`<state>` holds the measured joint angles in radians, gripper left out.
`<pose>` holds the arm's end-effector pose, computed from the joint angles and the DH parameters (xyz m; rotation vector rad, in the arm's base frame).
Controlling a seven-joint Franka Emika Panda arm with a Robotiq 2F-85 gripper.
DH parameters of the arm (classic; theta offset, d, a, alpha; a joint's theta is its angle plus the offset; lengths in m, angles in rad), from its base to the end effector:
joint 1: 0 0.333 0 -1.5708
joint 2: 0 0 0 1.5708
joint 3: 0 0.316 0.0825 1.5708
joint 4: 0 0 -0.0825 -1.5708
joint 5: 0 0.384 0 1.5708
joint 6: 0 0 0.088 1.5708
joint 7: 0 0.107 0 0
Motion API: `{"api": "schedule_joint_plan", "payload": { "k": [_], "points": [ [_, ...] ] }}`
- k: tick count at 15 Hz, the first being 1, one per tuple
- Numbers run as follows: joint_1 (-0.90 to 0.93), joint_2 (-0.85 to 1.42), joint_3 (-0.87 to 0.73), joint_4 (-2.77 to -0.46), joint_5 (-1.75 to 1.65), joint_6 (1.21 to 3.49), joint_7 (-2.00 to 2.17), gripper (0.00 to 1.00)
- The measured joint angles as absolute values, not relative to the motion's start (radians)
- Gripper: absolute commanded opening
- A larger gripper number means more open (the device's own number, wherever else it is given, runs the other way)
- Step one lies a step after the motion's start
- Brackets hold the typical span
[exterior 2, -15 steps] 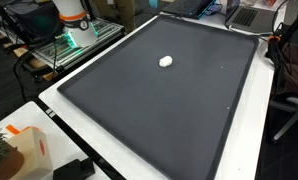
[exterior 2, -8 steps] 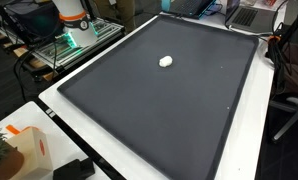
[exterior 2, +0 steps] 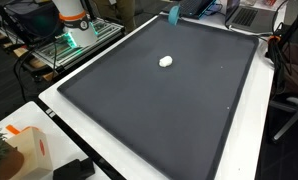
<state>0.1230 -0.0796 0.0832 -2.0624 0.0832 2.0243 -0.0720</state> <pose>0.5220 0.1149 0.4731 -3.0469 -0.3723 -0.0562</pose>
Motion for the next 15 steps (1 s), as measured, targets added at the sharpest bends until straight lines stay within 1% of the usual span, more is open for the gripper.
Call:
{"api": "schedule_joint_plan", "payload": {
  "k": [6,7,9,10,15],
  "points": [
    [0.087,0.059,0.07,-2.058,0.064,2.063,-0.037,0.21],
    [0.085,0.073,0.068,-2.055,0.056,2.075,-0.024,0.46],
    [0.078,0.075,0.064,-2.048,0.055,2.092,-0.02,0.46],
    [0.077,0.07,0.062,-2.043,0.055,2.092,-0.02,0.21],
    [0.075,0.081,0.062,-2.04,0.056,2.093,-0.019,0.21]
  ]
}}
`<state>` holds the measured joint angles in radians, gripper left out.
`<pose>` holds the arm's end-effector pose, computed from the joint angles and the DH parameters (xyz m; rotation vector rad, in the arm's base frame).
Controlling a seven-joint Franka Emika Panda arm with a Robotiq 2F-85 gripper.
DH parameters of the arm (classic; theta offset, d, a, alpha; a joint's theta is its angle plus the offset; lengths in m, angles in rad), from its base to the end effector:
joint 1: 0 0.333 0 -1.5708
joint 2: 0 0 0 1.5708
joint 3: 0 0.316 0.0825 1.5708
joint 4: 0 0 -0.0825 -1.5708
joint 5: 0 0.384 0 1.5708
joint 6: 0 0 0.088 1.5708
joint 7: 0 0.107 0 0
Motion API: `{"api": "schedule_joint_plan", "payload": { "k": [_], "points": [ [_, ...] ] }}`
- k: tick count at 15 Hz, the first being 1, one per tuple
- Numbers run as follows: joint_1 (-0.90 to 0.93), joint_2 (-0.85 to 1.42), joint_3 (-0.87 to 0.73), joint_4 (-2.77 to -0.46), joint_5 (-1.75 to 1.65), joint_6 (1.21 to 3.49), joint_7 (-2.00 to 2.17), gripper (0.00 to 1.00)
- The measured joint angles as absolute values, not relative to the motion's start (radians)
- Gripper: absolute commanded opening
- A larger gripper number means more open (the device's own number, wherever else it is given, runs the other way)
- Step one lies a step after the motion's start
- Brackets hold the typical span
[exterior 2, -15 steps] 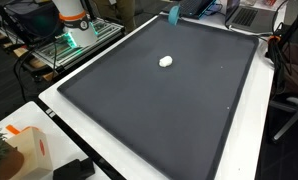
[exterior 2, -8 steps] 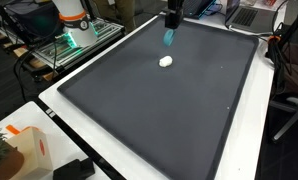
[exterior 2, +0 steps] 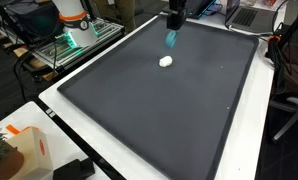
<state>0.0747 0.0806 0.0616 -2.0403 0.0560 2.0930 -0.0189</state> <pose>0.5576 0.0788 0.4017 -3.0837 -0.1952 0.0477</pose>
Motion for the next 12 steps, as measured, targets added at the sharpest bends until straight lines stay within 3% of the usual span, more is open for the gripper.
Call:
{"api": "schedule_joint_plan", "payload": {
  "k": [12],
  "points": [
    [0.065,0.191,0.051,-2.03,0.052,2.142,-0.012,0.21]
  ]
}}
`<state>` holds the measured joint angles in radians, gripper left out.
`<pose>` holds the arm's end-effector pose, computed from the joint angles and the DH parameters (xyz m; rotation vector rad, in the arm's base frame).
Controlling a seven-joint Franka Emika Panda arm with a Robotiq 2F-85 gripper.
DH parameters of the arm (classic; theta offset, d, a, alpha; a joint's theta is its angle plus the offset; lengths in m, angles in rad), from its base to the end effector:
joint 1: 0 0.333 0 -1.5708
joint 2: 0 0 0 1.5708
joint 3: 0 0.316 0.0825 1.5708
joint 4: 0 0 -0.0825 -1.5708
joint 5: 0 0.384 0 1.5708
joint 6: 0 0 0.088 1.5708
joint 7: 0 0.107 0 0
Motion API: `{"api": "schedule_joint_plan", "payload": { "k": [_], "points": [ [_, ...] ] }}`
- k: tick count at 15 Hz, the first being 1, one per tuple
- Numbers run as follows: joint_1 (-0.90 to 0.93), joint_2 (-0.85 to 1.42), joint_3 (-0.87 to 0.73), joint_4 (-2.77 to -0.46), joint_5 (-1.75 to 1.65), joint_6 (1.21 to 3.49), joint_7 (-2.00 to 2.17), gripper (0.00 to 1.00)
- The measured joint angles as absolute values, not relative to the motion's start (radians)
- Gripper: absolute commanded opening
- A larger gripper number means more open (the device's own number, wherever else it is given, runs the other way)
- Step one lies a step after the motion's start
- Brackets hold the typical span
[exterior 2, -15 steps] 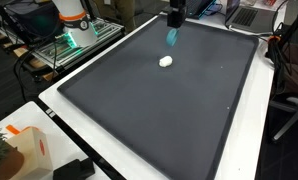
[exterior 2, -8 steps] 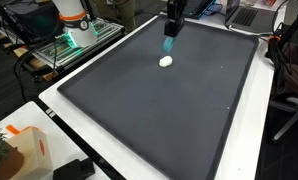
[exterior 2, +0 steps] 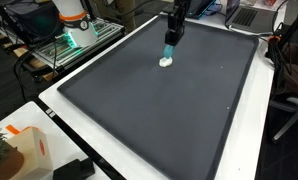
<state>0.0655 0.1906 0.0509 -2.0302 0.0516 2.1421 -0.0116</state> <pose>0.5718 0.0684 0.3475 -3.0876 -0.1512 0.1256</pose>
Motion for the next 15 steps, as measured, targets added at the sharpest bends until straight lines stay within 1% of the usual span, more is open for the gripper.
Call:
{"api": "schedule_joint_plan", "payload": {
  "k": [6,15],
  "points": [
    [0.065,0.23,0.05,-1.983,0.05,2.1,0.018,0.21],
    [0.032,0.373,0.038,-1.82,0.103,2.008,0.022,0.21]
  ]
}}
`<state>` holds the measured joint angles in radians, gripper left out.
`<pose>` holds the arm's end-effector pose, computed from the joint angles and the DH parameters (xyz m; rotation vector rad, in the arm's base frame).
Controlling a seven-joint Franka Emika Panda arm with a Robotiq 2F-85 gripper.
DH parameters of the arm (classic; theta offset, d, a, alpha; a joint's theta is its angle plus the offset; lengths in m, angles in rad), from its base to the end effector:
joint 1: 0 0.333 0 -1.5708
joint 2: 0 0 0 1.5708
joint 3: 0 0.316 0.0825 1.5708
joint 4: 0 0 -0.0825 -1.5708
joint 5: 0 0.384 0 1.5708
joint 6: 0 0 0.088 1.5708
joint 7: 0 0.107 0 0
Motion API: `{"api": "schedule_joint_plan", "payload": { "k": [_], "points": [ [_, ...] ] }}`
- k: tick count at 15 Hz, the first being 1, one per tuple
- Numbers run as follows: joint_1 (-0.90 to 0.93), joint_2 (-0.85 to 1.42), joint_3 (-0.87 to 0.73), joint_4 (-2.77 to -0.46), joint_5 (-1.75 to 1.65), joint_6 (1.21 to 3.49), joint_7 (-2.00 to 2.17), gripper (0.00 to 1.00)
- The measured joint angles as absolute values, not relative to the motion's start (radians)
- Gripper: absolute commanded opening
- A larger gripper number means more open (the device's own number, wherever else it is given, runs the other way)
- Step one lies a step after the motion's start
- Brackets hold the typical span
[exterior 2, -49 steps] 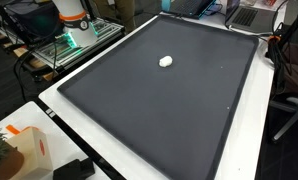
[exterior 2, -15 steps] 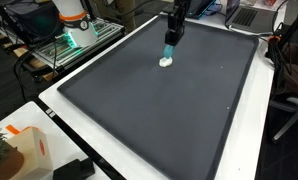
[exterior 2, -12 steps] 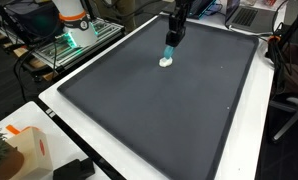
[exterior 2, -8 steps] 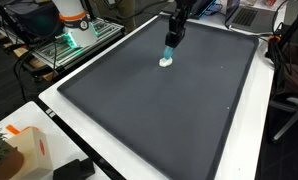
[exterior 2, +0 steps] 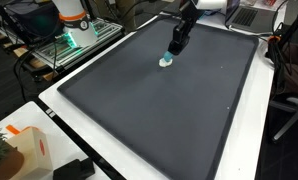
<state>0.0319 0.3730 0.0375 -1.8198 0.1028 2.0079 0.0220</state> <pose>0.6173 0.0476 0.3196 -3.0339 0.0093 0.2881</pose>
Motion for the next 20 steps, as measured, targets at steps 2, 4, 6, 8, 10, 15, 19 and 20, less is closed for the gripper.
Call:
{"api": "schedule_joint_plan", "payload": {
  "k": [2,4,6,8,10,15,19,20],
  "points": [
    [0.018,0.392,0.036,-1.797,0.127,1.985,0.021,0.21],
    [0.0,0.396,0.036,-1.788,0.16,1.946,-0.001,0.21],
    [-0.025,0.395,0.036,-1.787,0.198,1.912,-0.057,0.21],
    [-0.05,0.395,0.036,-1.788,0.229,1.88,-0.096,0.21],
    [-0.065,0.398,0.036,-1.788,0.251,1.857,-0.119,0.21],
    [-0.089,0.407,0.035,-1.786,0.292,1.827,-0.16,0.21],
    [-0.109,0.392,0.03,-1.813,0.336,1.848,-0.165,0.21],
    [-0.108,0.368,0.03,-1.839,0.337,1.864,-0.165,0.21]
  ]
}}
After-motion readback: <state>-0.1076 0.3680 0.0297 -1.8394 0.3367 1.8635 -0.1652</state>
